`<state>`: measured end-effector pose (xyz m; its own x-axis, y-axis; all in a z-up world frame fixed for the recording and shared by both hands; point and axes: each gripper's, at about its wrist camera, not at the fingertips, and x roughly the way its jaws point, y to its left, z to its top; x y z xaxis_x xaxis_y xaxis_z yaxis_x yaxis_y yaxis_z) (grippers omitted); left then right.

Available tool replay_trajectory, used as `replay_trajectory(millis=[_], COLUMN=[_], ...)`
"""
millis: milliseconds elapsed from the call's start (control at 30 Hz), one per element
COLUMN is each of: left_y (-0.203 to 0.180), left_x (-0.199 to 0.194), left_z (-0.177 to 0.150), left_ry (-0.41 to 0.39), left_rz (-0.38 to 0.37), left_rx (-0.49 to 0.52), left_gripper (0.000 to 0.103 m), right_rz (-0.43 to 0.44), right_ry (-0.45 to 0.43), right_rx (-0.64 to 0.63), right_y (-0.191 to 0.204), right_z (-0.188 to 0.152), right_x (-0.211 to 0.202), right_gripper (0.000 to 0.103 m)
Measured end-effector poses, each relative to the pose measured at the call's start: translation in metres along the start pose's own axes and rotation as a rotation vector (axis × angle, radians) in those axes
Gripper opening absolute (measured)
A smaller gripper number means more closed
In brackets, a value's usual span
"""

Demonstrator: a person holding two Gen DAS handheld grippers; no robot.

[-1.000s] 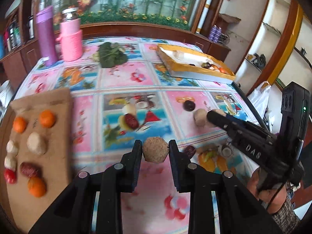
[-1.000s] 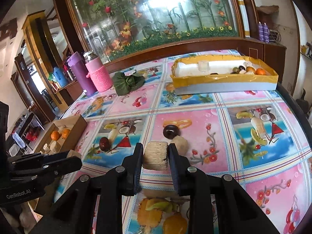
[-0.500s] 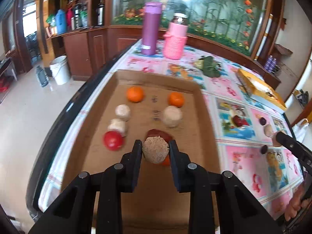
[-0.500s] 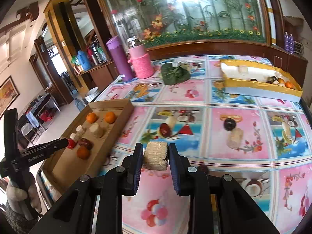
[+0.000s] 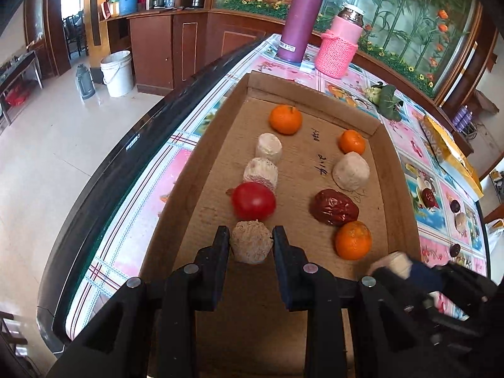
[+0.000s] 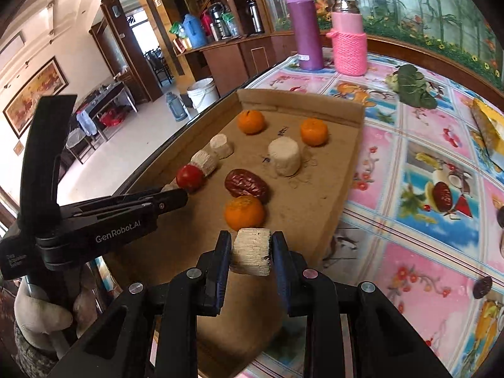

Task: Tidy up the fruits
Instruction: 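Place both beige cakes in the cardboard tray and open both grippers, then move both grippers back to the fruit pile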

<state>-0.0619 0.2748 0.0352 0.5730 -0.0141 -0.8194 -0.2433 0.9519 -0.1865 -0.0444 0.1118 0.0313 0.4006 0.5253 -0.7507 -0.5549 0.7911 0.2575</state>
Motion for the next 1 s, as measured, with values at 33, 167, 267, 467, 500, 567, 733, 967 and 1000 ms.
replay_trajectory(millis=[33, 167, 267, 467, 500, 567, 733, 967, 1000], left_y=[0.002, 0.009, 0.011, 0.016, 0.016, 0.014, -0.007, -0.052, -0.057], left_x=[0.000, 0.000, -0.005, -0.022, -0.027, -0.039, -0.077, -0.084, -0.083], left_z=[0.000, 0.000, 0.000, -0.001, -0.001, -0.001, -0.009, -0.022, -0.024], left_ry=[0.000, -0.007, -0.021, -0.073, -0.087, -0.131, -0.276, -0.286, -0.277], left_rz=[-0.006, -0.026, -0.042, -0.063, -0.053, -0.022, 0.011, 0.113, 0.117], left_rx=[-0.005, -0.026, -0.036, -0.067, -0.069, -0.069, -0.014, 0.110, 0.123], left_gripper=[0.027, 0.031, 0.039, 0.061, 0.068, 0.079, 0.086, 0.086, 0.086], right_rz=[-0.001, -0.014, -0.029, -0.057, -0.058, -0.058, -0.083, -0.172, -0.180], right_ry=[0.012, 0.043, 0.040, 0.021, 0.012, -0.018, -0.127, -0.209, -0.212], right_rx=[-0.009, -0.034, -0.063, -0.109, -0.107, -0.097, -0.031, 0.119, 0.142], right_y=[0.004, 0.015, 0.021, 0.032, 0.033, 0.034, 0.023, -0.016, -0.023], right_z=[0.001, 0.003, 0.005, 0.002, 0.001, -0.002, -0.010, -0.033, -0.036], right_x=[0.006, 0.025, 0.027, 0.025, 0.021, 0.010, -0.026, -0.068, -0.071], right_gripper=[0.029, 0.030, 0.030, 0.031, 0.034, 0.043, 0.065, 0.071, 0.071])
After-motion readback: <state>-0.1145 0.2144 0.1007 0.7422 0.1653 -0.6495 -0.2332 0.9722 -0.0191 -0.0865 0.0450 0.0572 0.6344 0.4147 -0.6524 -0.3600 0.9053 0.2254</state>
